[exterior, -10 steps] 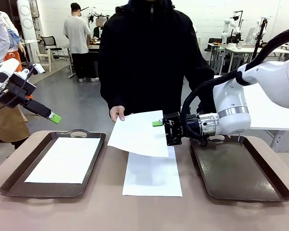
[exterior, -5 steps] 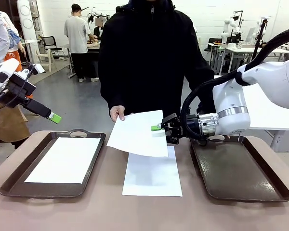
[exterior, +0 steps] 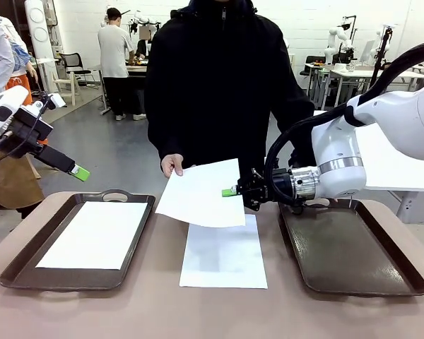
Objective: Sort the A4 documents.
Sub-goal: Receive the A4 Paper, then place the A4 Paper in the designated Handle tray.
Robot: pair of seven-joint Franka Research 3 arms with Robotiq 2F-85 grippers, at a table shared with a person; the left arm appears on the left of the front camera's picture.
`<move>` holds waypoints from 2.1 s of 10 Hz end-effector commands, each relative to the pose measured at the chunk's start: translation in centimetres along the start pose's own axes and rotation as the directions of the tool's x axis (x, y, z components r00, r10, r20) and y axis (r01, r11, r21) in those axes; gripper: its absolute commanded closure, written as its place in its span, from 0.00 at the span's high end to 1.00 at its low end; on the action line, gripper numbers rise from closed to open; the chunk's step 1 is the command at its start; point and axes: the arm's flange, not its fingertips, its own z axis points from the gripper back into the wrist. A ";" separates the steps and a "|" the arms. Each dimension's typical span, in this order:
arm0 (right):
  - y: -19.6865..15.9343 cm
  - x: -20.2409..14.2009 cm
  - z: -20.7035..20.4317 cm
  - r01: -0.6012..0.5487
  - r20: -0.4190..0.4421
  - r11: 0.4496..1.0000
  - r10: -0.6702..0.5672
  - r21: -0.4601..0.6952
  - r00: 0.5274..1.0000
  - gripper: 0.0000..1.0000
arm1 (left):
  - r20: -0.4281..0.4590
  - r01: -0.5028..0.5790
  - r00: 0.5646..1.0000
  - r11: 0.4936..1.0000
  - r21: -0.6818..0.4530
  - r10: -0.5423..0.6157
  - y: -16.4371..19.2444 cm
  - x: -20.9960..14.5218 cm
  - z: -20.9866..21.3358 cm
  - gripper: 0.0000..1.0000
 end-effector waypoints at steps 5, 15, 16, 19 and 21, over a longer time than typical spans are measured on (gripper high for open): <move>0.5 0.6 -0.3 0.028 -0.065 0.999 -0.025 0.037 0.998 0.00 | 0.003 0.001 1.000 1.000 -0.002 -0.001 0.0 0.0 0.1 1.00; -0.1 0.0 0.0 0.013 -0.002 1.000 -0.013 -0.001 1.000 0.00 | 0.003 0.001 1.000 1.000 -0.002 -0.001 0.0 0.0 0.1 1.00; -0.1 0.0 0.0 0.013 -0.002 1.000 -0.013 -0.001 1.000 0.00 | 0.003 0.001 1.000 1.000 -0.002 -0.001 0.0 0.0 0.1 1.00; -0.1 0.0 0.0 0.013 -0.002 1.000 -0.013 -0.001 1.000 0.00 | 0.003 0.001 1.000 1.000 -0.002 -0.001 0.0 0.0 0.1 1.00; -0.1 0.0 0.0 0.013 -0.002 1.000 -0.013 -0.001 1.000 0.00 | 0.003 0.001 1.000 1.000 -0.002 -0.001 0.0 0.0 0.1 1.00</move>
